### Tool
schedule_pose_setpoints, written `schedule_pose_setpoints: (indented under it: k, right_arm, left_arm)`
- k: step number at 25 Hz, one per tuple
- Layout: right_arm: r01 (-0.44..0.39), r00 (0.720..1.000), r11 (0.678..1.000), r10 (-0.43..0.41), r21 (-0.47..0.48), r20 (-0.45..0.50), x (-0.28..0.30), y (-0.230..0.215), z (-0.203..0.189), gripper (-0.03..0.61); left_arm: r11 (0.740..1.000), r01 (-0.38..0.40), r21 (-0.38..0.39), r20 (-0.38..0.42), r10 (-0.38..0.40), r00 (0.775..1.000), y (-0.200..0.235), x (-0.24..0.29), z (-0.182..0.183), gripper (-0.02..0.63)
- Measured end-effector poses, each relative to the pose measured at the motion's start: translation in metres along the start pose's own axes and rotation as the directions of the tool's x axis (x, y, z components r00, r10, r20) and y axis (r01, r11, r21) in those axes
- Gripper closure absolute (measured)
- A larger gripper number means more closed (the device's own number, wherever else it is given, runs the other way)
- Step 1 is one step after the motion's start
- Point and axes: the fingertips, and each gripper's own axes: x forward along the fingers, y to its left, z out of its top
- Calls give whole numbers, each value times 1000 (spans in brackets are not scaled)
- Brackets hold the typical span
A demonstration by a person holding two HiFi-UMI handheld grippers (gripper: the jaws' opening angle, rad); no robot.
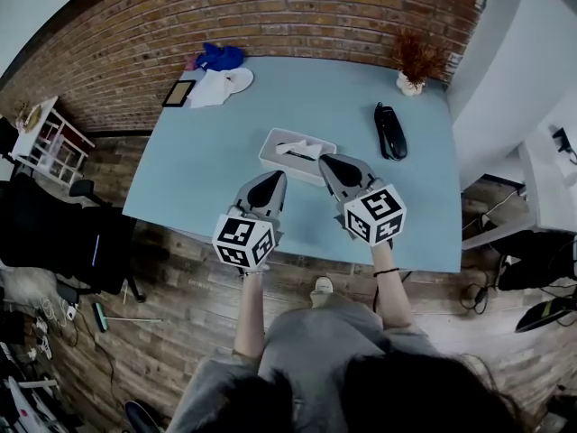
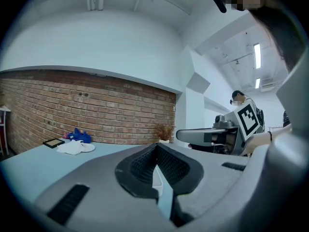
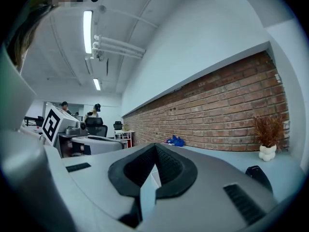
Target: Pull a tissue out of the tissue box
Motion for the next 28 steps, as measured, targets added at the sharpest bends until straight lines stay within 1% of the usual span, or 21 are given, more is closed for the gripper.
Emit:
schedule_pose_setpoints:
  k: [8, 12, 15, 20, 24, 28]
  right_arm:
    - [-64, 997, 997, 63, -33, -47, 28, -25, -6, 580]
    - [-73, 996, 997, 70, -38, -62, 40, -39, -9, 580]
    - [-83, 992, 994, 76, -68, -96, 52, -44, -16, 580]
    - [-148, 973, 978, 116, -148, -201, 75, -39, -31, 580]
    - [-163, 960, 970, 113, -181, -255, 93, -45, -40, 579]
    - [-207, 934, 953, 125, -222, -334, 111, -46, -54, 578]
  left_arm:
    - [1000, -23, -3, 9, 23, 1000, 20, 37, 1, 611]
    - [999, -30, -10, 0, 30, 1000, 25, 47, -5, 611]
    - [999, -41, -27, -19, 41, 999, 32, 48, -14, 611]
    - [997, -49, -58, -55, 45, 997, 46, 48, -29, 611]
    - [997, -30, -68, -82, 25, 996, 61, 57, -36, 611]
    - [997, -18, -80, -109, 10, 994, 76, 61, -43, 611]
